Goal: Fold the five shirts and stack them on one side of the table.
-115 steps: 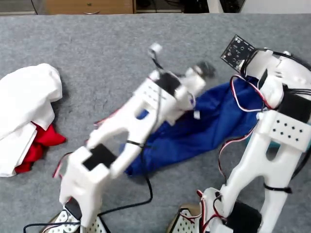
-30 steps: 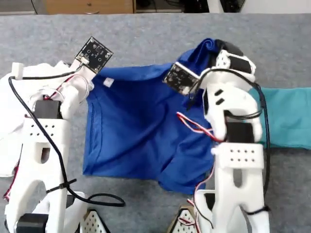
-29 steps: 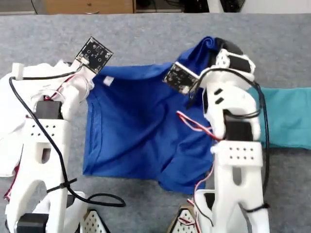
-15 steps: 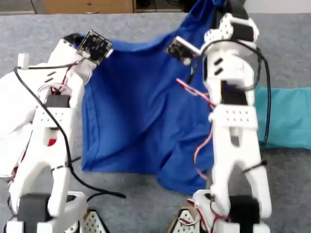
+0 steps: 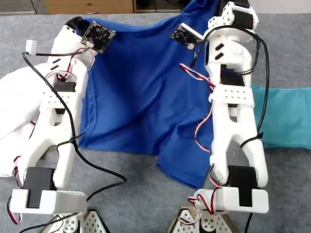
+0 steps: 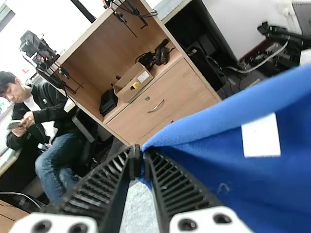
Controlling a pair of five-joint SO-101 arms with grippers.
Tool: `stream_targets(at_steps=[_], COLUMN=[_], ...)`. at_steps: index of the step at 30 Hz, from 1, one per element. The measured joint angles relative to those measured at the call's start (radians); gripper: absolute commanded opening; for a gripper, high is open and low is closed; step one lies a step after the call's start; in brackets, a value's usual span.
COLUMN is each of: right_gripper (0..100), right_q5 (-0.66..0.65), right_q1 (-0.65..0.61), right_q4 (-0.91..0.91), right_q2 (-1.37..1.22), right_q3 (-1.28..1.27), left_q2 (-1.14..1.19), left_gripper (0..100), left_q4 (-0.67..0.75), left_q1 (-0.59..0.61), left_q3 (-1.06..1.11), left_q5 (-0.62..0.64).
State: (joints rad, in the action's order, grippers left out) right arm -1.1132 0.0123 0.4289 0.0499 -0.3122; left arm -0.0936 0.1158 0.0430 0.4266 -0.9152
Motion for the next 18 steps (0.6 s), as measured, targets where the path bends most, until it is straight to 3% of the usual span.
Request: stream_targets(at_steps=[12,18], right_gripper=[0.2,0.2], right_q5=[-0.084,-0.084], right_q1=[0.003,0.003], right_q4=[-0.006,-0.235], right_q2=[0.006,0.15], right_q3=[-0.201,-0.319], left_q2=[0.0,0.002], left_gripper=[2,2], left_q4=[-0.015,-0.342], left_q1=[0.0,0.0], left_q3=[0.144,0.087], left_q5=[-0.083,-0.083])
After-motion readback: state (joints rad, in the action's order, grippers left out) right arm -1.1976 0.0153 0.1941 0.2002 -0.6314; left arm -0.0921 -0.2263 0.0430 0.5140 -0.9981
